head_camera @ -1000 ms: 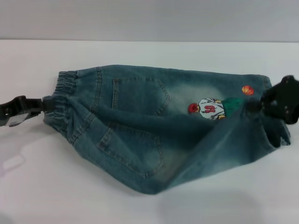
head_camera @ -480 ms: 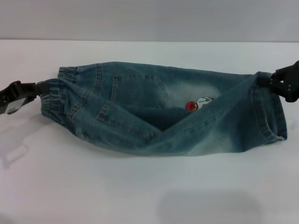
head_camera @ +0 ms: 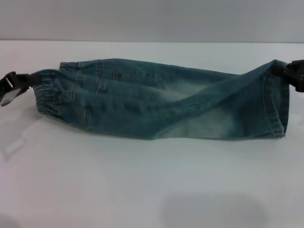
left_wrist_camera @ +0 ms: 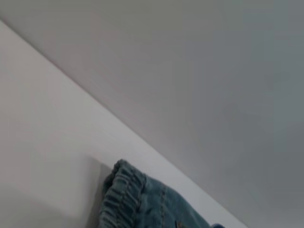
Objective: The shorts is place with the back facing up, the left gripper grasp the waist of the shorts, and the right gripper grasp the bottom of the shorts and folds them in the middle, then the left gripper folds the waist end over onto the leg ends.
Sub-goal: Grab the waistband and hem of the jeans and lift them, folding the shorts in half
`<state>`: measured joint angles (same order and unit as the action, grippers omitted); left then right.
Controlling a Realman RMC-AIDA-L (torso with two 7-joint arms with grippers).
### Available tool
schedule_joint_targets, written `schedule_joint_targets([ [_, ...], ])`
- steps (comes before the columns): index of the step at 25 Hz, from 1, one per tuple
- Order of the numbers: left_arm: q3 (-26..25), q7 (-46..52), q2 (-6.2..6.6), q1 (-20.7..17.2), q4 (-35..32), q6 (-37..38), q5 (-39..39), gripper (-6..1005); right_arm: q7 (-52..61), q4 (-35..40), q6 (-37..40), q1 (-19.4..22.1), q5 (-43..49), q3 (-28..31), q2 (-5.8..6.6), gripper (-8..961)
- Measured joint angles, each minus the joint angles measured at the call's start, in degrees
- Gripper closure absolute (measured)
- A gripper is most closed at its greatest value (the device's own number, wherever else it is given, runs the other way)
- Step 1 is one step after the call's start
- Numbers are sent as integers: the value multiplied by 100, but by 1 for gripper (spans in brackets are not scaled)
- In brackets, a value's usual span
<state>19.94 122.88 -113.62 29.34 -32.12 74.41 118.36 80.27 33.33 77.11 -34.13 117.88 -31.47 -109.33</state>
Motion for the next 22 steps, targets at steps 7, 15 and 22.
schedule_joint_targets([
  [7,4,-48,-30,129,-19,-181,-219,943,-4,-272,-269,43,-20,1,-6,953],
  [15,22,-173,-145,296,10,-466,-397,943,-209,-449,-579,13,-67,14,-147,953],
  [22,12,-318,-243,502,-1,-738,-467,942,-448,-497,-784,-2,-484,10,-312,954],
])
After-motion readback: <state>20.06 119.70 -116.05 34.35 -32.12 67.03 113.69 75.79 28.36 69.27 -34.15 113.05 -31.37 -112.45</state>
